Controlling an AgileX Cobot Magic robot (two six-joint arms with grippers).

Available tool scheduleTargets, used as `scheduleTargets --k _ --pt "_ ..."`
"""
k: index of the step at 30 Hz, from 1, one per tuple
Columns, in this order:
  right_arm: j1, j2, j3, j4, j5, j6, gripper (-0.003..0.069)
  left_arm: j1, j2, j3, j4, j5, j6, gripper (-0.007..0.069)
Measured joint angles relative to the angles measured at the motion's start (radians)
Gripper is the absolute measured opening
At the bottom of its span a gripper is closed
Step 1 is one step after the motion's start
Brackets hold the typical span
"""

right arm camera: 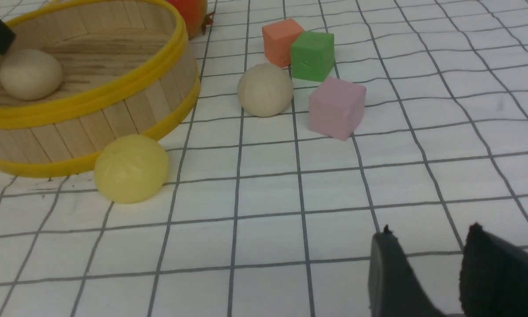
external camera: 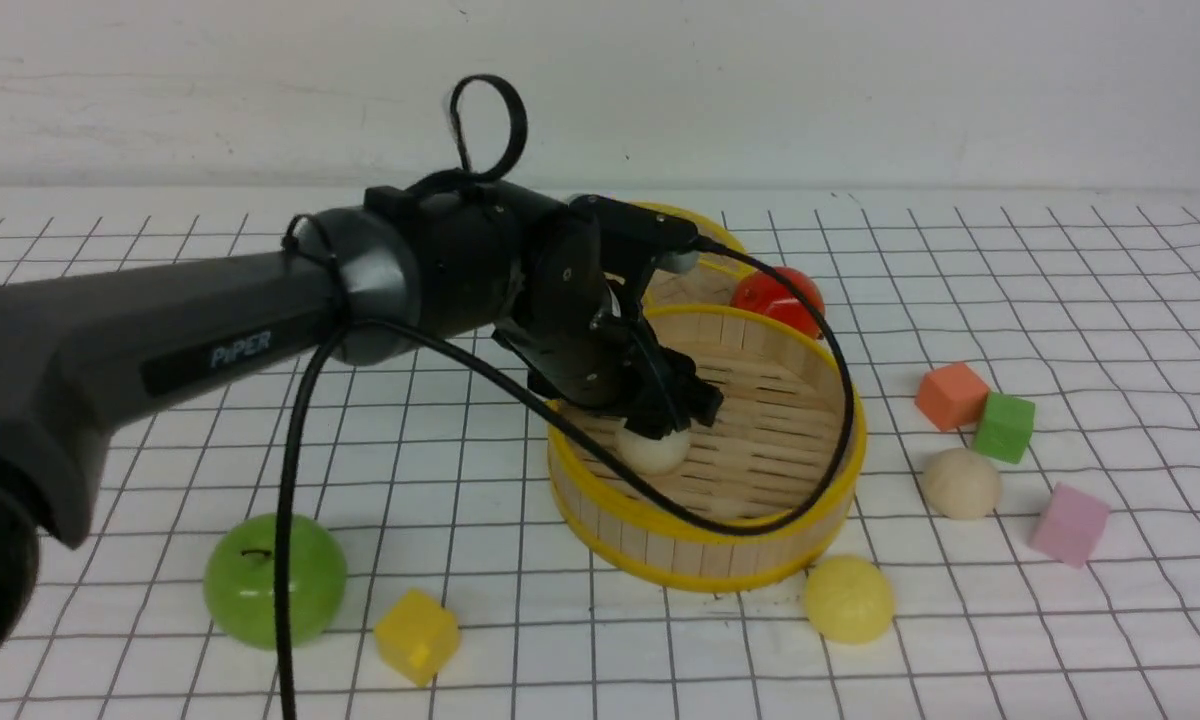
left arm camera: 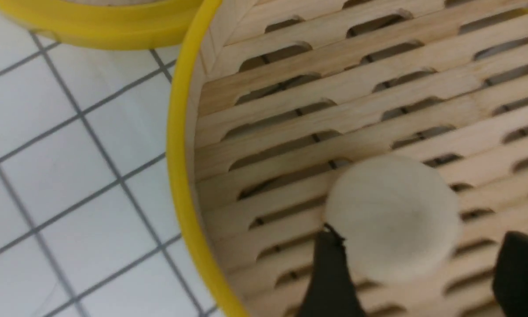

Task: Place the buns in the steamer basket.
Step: Use the left arm to put the steamed stuffed bun into the steamer, then use the right arm to grab a steamed stuffed bun

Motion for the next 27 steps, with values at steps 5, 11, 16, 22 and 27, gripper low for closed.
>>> scheduleTargets --k 5,11,16,22,27 --pt "0.000 0.000 0.000 0.000 0.000 0.000 0.0239 -0.001 -0.217 0.052 0.000 0.074 -0.038 0.0351" --pt "0.000 0.000 0.000 0.000 0.000 0.000 0.0239 -0.001 -0.605 0.341 -0.036 -0.066 -0.047 -0.0013" --pt "0.000 0.000 0.000 -0.002 -0.002 0.000 0.0239 -0.001 -0.968 0.683 -0.060 -0.251 -0.047 -0.0013" --pt "0.000 0.000 0.010 0.089 -0.159 0.141 0.0241 -0.001 -1.353 1.065 -0.123 -0.447 -0.047 -0.0013" --pt "0.000 0.000 0.010 0.313 -0.378 0.390 0.0241 -0.001 -1.546 1.267 -0.142 -0.511 -0.048 -0.0013"
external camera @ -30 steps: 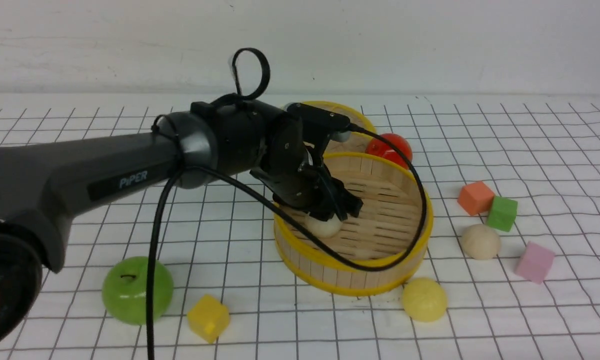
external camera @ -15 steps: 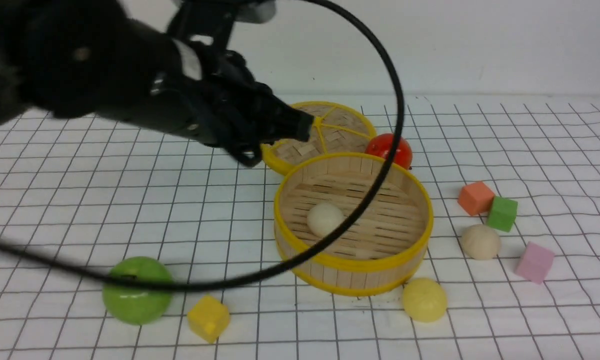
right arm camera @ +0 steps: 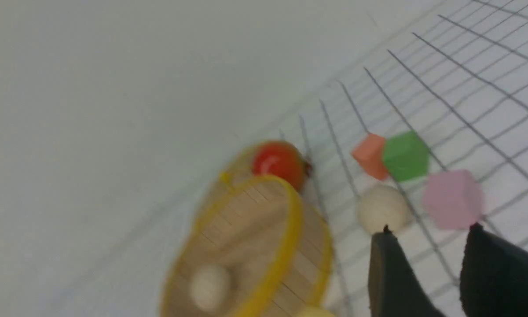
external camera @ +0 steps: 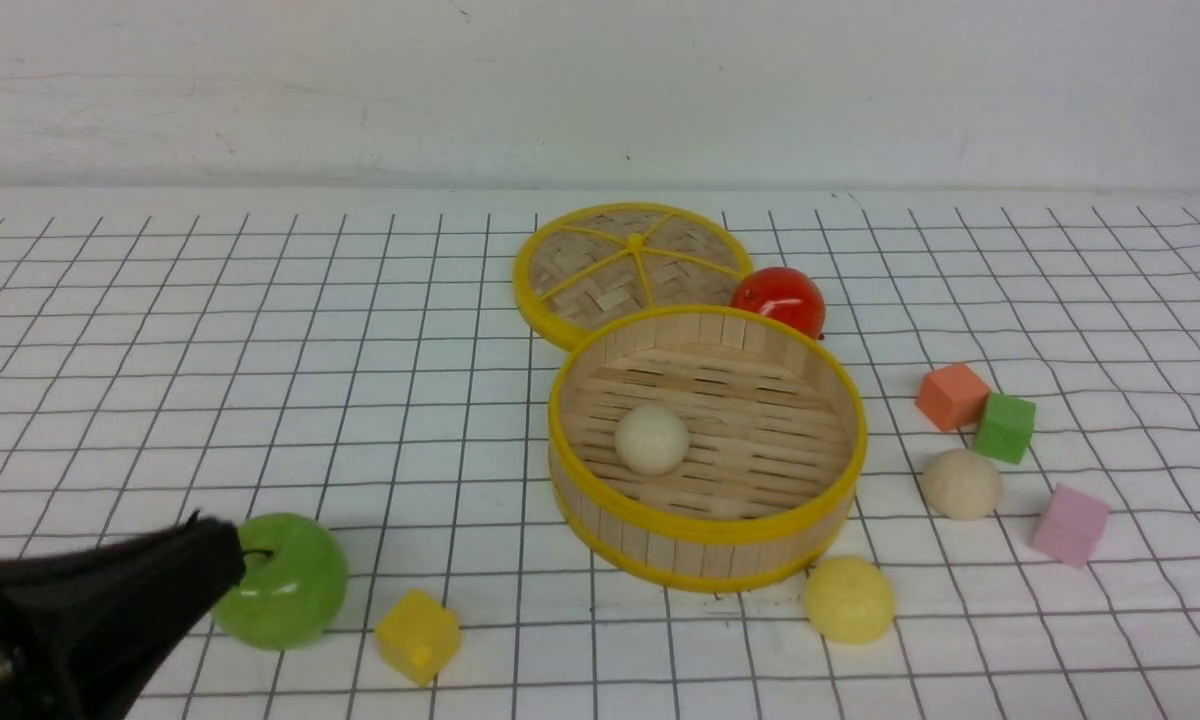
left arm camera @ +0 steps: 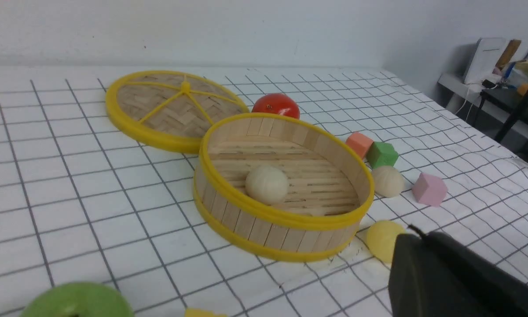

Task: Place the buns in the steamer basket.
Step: Use the right arm to grab a steamed stuffed bun

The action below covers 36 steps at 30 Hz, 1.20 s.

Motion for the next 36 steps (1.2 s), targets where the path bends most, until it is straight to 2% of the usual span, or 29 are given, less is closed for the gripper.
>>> scheduleTargets --k 5,8,11,12,13,16,19,23,28,29,30,32,36 --pt "0.000 0.000 0.000 0.047 -0.203 0.053 0.0241 0.000 -0.093 0.082 -0.001 -0.003 -0.009 -0.0013" --pt "0.000 0.000 -0.014 0.049 -0.156 0.083 0.0239 0.000 -0.099 0.085 -0.001 -0.003 -0.015 -0.0013" --pt "0.008 0.063 -0.132 0.004 0.087 0.087 0.0221 0.000 -0.099 0.086 0.000 -0.013 -0.017 -0.0013" --pt "0.010 0.081 -0.157 -0.002 0.109 0.084 0.0220 0.000 -0.099 0.086 0.000 -0.014 -0.017 -0.0013" --pt "0.032 0.181 -0.275 -0.057 0.313 0.016 0.0202 0.000 -0.099 0.086 0.001 -0.021 -0.017 -0.0013" --pt "0.079 0.407 -0.516 -0.126 0.612 -0.170 0.0160 0.000 -0.099 0.086 0.002 -0.023 -0.018 -0.0013" --pt "0.104 0.644 -0.688 -0.155 0.817 -0.340 0.0099 0.000 -0.099 0.086 0.002 -0.022 -0.020 -0.0013" --pt "0.109 0.921 -0.855 -0.126 0.961 -0.439 0.0008 0.000 -0.099 0.086 0.002 -0.022 -0.020 -0.0013" --pt "0.179 1.194 -0.965 -0.079 0.946 -0.493 -0.0003 0.000 -0.099 0.086 0.002 -0.022 -0.021 -0.0013" --pt "0.235 1.271 -0.981 -0.076 0.907 -0.492 -0.0003 0.000 -0.099 0.086 0.002 -0.020 -0.021 -0.0013" --pt "0.242 1.281 -0.983 -0.076 0.907 -0.492 -0.0003 0.000 -0.099 0.086 0.002 -0.020 -0.021 -0.0013" --pt "0.344 1.407 -1.000 -0.086 0.831 -0.473 -0.0001 0.000 -0.099 0.086 0.002 -0.020 -0.021 -0.0013" --pt "0.407 1.537 -1.043 -0.128 0.778 -0.432 0.0015 0.000 -0.099 0.086 0.002 -0.017 -0.021 -0.0013"
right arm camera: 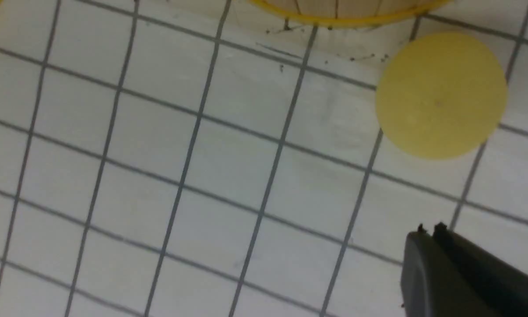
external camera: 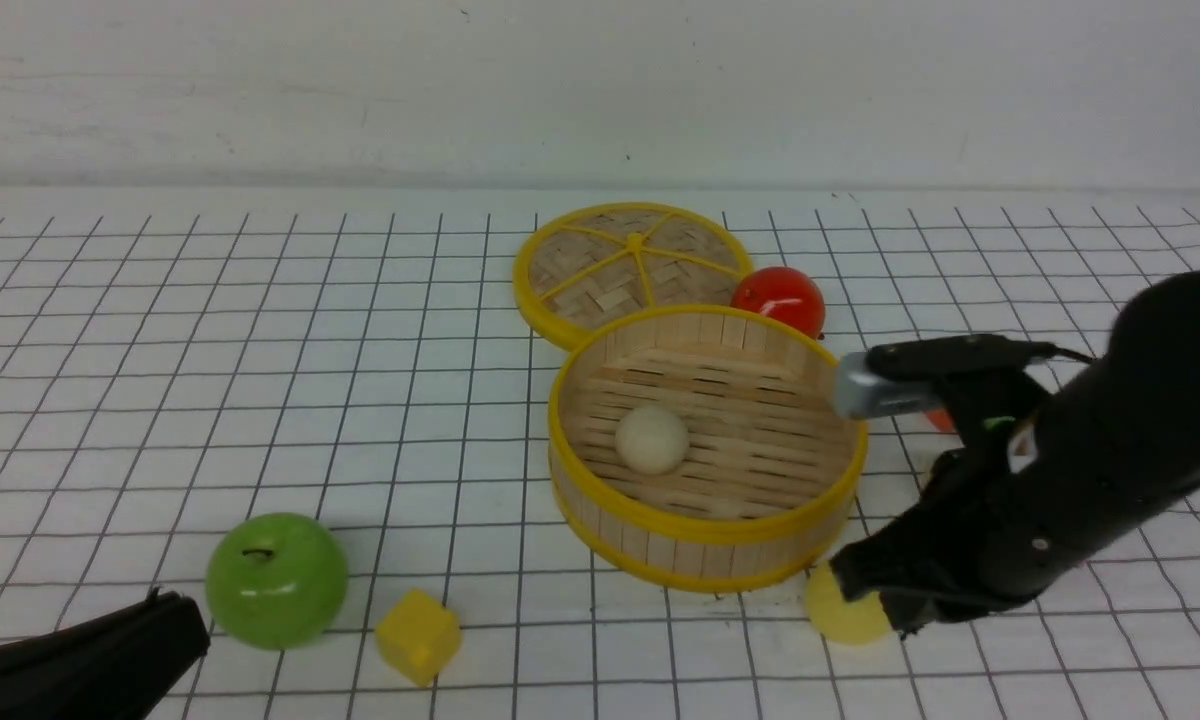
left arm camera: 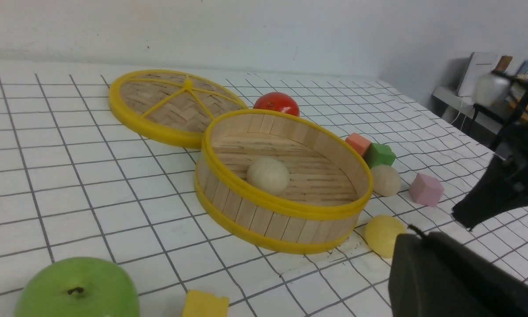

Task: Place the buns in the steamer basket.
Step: Use the right arm to grab a steamed stuffed bun

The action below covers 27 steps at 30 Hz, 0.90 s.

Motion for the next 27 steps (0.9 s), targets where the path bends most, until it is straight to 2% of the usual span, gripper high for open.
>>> scheduleTargets --k 4,8,12,14,20,27 --pt "0.001 0.101 -0.071 -0.056 -0.034 0.055 0.0086 0.000 0.000 0.000 0.000 0.000 0.000 -0.0013" --pt "0.001 0.141 -0.090 -0.075 -0.063 0.064 0.0161 0.000 0.000 0.000 0.000 0.000 0.000 -0.0013" --pt "-0.003 0.182 -0.094 -0.106 -0.119 0.081 0.0273 0.000 0.000 0.000 0.000 0.000 0.000 -0.0013" --pt "-0.008 0.201 -0.094 -0.109 -0.128 0.087 0.0296 0.000 0.000 0.000 0.000 0.000 0.000 -0.0013" --pt "-0.009 0.246 -0.094 -0.112 -0.161 0.087 0.0287 0.000 0.000 0.000 0.000 0.000 0.000 -0.0013" --pt "-0.026 0.278 -0.099 -0.129 -0.186 0.089 0.0227 0.000 0.000 0.000 0.000 -0.001 0.000 -0.0013"
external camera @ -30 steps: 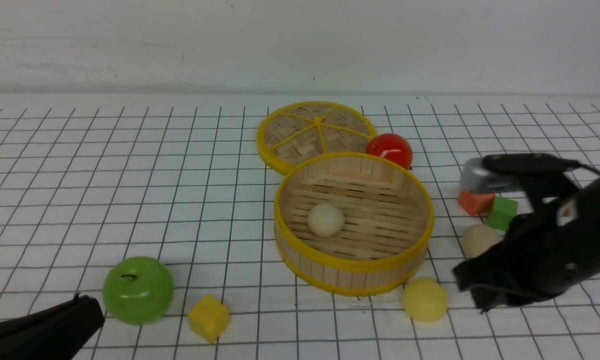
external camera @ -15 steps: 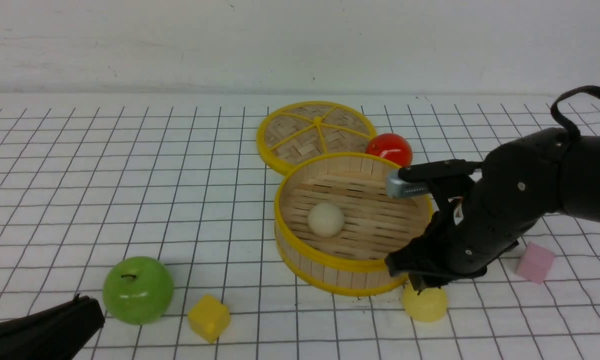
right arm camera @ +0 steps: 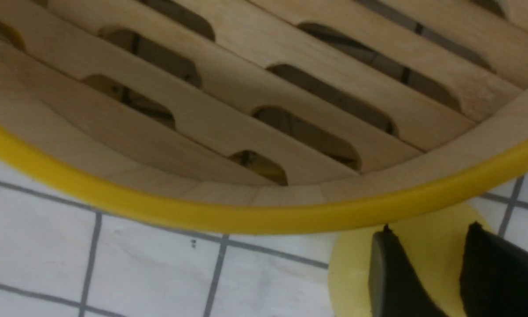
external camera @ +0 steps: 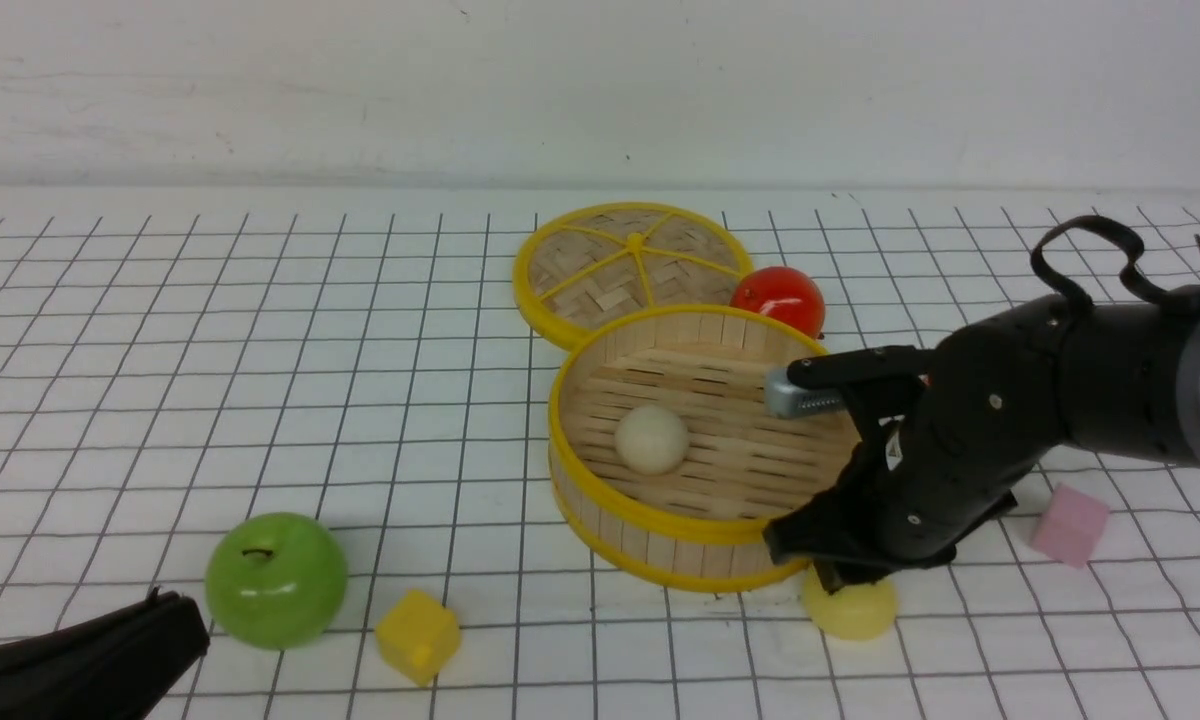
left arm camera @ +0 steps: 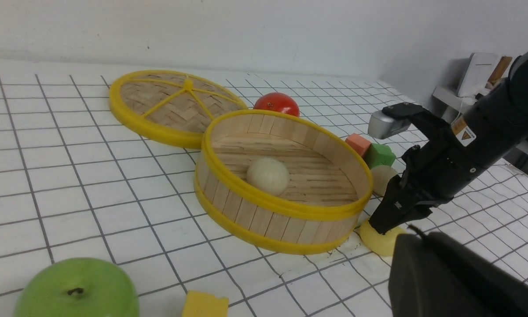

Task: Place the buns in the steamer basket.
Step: Use the right arm to grab a steamed stuffed bun, then use the right arm to put the steamed stuffed bun into the steamer

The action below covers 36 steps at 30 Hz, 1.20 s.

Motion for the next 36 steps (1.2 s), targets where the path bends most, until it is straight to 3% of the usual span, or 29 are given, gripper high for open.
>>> scheduleTargets --k 5,9,11,15,20,28,33,36 --pt "-0.002 -0.001 -0.002 -0.002 0.019 0.001 0.0146 0.000 0.000 0.000 0.000 0.000 0.000 -0.0013" --pt "-0.002 -0.043 -0.002 -0.009 0.076 0.001 0.0005 0.000 0.000 0.000 0.000 0.000 0.000 -0.0010" --pt "-0.002 -0.084 -0.002 -0.009 0.106 -0.001 -0.0001 0.000 0.000 0.000 0.000 -0.001 0.000 -0.0007" --pt "-0.002 -0.192 -0.044 0.006 0.202 -0.028 0.0000 0.000 0.000 0.000 0.000 -0.004 0.000 -0.0003" --pt "-0.002 -0.248 -0.182 0.067 0.190 -0.110 0.0006 0.000 0.000 0.000 0.000 -0.006 0.000 -0.0001" --pt "-0.002 -0.023 -0.325 0.072 0.089 -0.141 0.0013 0.000 0.000 0.000 0.000 -0.006 0.000 0.0004" --pt "-0.002 0.143 -0.374 0.042 0.089 -0.125 0.0058 0.000 0.000 0.000 0.001 -0.006 0.000 0.0008" --pt "-0.002 0.173 -0.384 0.032 0.087 -0.116 0.0147 0.000 0.000 0.000 0.001 -0.006 0.000 0.0012"
